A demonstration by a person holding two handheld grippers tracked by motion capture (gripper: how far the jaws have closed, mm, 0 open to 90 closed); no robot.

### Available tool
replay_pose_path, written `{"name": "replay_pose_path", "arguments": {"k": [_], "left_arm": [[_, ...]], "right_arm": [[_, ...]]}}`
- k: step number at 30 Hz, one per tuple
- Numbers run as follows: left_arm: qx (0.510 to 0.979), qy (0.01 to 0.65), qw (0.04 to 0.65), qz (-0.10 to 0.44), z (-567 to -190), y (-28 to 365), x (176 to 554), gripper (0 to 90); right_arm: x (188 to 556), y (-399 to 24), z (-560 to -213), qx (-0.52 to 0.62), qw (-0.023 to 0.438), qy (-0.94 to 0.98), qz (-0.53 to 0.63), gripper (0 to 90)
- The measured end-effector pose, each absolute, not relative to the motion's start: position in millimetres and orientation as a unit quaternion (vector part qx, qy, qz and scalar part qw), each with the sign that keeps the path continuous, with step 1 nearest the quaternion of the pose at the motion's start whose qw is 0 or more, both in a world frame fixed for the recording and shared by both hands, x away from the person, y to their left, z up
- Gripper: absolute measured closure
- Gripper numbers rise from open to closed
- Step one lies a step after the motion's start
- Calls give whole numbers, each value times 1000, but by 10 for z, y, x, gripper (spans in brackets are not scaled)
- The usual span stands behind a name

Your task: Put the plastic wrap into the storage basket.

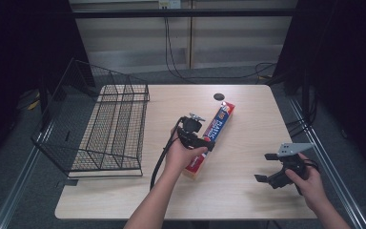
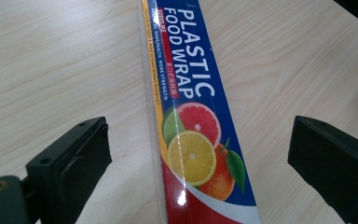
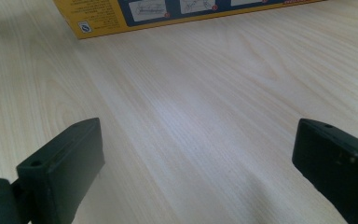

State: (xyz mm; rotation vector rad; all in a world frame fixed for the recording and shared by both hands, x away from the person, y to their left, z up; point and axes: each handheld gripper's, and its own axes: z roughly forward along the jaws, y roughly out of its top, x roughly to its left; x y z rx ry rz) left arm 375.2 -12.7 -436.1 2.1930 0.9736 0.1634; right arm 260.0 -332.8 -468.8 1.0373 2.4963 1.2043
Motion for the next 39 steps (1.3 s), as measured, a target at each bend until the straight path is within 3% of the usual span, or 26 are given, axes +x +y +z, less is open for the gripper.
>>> {"name": "replay_pose_path", "arguments": {"k": [24,39], "left_arm": [[858,388,332,63,-4491,-355,3946,135],[868,380,310,76,-4559,-473,3925,342]], "right_arm": [[2609,-3357,-4682,351,93,837,410,20],[2611,-3383,-4680,353,92,832,419,20]]}}
